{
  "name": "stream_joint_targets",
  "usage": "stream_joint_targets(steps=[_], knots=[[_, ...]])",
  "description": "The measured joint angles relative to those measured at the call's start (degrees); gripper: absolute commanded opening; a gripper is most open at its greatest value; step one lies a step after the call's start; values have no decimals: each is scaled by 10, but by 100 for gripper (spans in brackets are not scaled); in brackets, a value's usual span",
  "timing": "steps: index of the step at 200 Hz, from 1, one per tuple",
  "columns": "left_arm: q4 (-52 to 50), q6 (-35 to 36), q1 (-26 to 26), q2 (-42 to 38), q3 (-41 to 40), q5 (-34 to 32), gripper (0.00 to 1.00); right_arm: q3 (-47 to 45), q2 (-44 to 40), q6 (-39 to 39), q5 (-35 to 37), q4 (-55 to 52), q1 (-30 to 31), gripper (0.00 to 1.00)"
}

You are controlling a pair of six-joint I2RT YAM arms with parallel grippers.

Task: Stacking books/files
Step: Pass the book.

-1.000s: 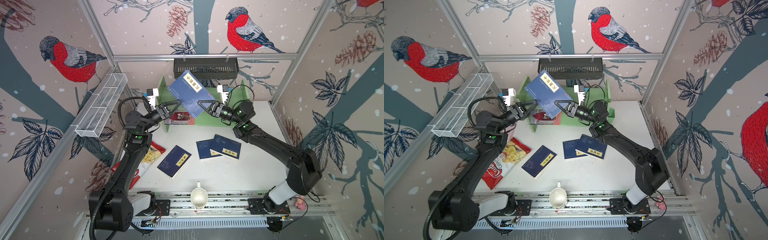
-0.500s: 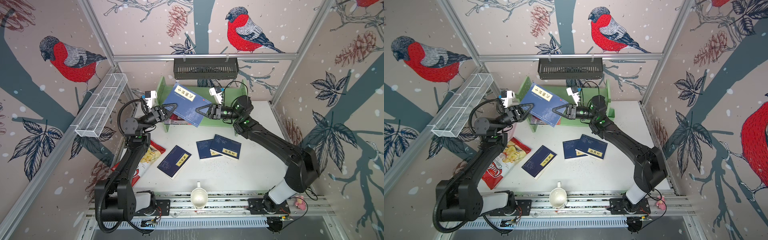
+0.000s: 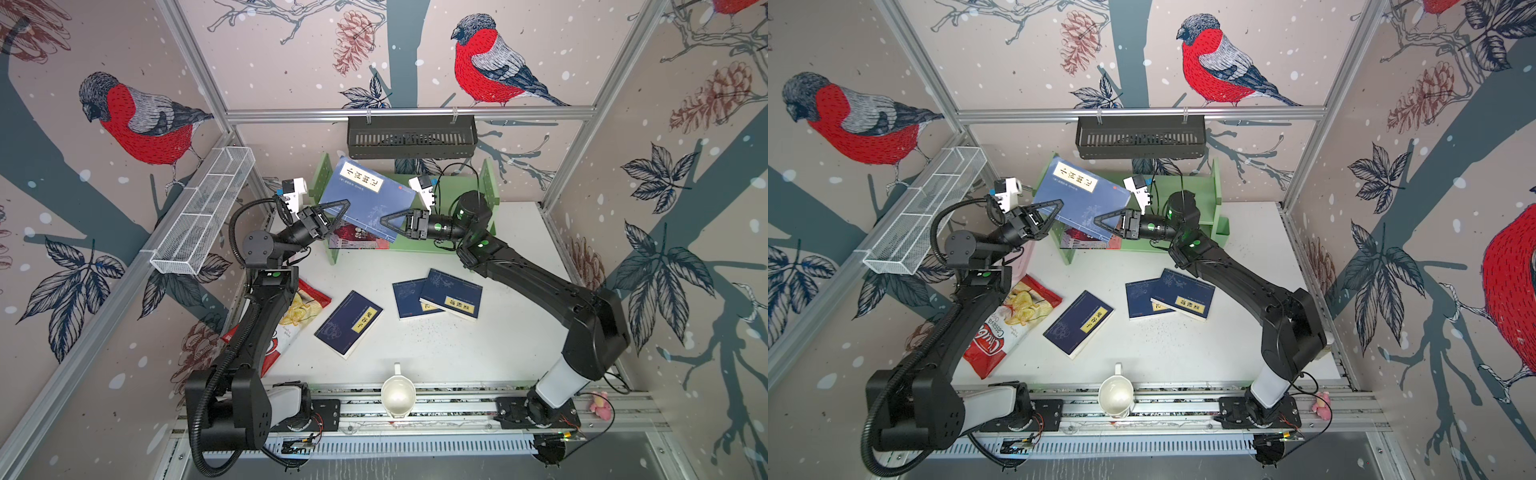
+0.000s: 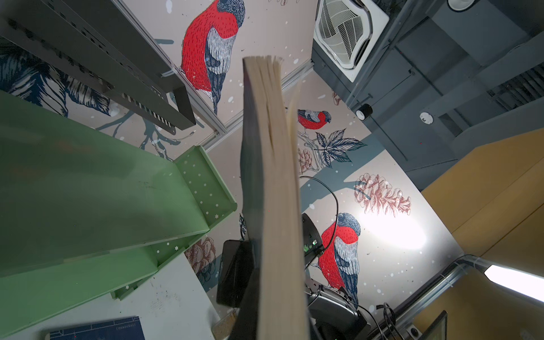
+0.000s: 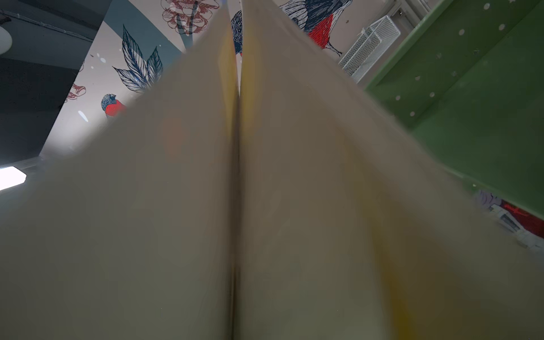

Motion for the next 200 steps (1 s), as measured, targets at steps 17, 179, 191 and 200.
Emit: stream_joint_targets(steps=[17,179,191,200], knots=[[-24,14,2,0,2,-15,0,3,6,2,18,14,4,23],[-497,308,83,-67,93,-124,60,375,198,-105,48,-315,-49,3],[-502,314,92,-60,102,-110,60,406,211,-123,48,-361,-48,3],[-502,313,94,-54,106,-101,60,419,216,-135,48,-386,-48,3]])
